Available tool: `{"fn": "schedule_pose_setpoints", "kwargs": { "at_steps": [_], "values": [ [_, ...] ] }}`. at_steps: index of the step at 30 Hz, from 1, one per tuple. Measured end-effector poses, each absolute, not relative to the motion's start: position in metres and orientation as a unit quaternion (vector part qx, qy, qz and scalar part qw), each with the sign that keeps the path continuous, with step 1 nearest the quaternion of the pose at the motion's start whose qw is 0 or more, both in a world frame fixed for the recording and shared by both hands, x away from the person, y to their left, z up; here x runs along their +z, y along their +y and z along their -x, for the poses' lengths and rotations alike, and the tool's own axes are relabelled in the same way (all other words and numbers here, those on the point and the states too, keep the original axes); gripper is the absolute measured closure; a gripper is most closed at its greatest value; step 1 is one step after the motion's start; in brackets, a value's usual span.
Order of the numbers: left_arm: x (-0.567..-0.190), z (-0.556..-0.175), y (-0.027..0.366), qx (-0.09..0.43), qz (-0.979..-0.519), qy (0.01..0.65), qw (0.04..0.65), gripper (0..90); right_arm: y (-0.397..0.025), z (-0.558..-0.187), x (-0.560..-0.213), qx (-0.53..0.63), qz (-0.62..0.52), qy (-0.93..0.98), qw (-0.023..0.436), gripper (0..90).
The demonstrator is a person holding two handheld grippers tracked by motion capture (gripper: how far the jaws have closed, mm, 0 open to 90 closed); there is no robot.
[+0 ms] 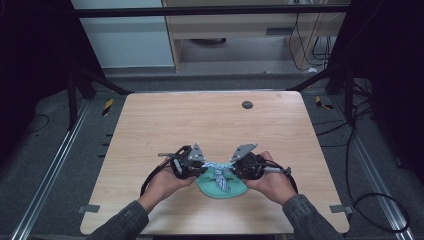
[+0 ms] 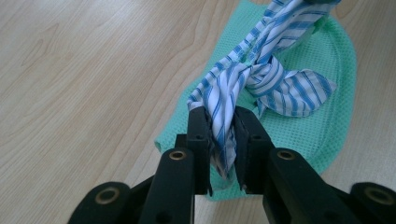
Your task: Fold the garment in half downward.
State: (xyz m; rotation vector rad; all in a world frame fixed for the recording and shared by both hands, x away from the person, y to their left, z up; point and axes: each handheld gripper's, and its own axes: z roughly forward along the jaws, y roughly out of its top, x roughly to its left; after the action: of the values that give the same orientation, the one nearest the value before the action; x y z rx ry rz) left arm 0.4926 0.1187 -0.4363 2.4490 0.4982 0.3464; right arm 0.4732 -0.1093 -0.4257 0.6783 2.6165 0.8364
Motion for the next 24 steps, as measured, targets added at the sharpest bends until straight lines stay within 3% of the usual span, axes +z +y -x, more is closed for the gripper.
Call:
{"fn": "schedule_pose_setpoints", "kwargs": {
  "at_steps": [9,18,24],
  "values": [
    [-0.44,-0.484,0.122,0.13,-0.924,0.186,0.308,69.1,-0.106,-0.464,-0.429,0.294,-0.226,0.916,0.15,81.7],
    [-0.445,-0.476,0.125,0.129,-0.924,0.188,0.308,53.8,-0.106,-0.458,-0.43,0.292,-0.221,0.919,0.147,82.1],
    [-0.449,-0.476,0.128,0.116,-0.925,0.192,0.305,59.0,-0.107,-0.455,-0.431,0.293,-0.221,0.919,0.145,81.6]
  ]
}}
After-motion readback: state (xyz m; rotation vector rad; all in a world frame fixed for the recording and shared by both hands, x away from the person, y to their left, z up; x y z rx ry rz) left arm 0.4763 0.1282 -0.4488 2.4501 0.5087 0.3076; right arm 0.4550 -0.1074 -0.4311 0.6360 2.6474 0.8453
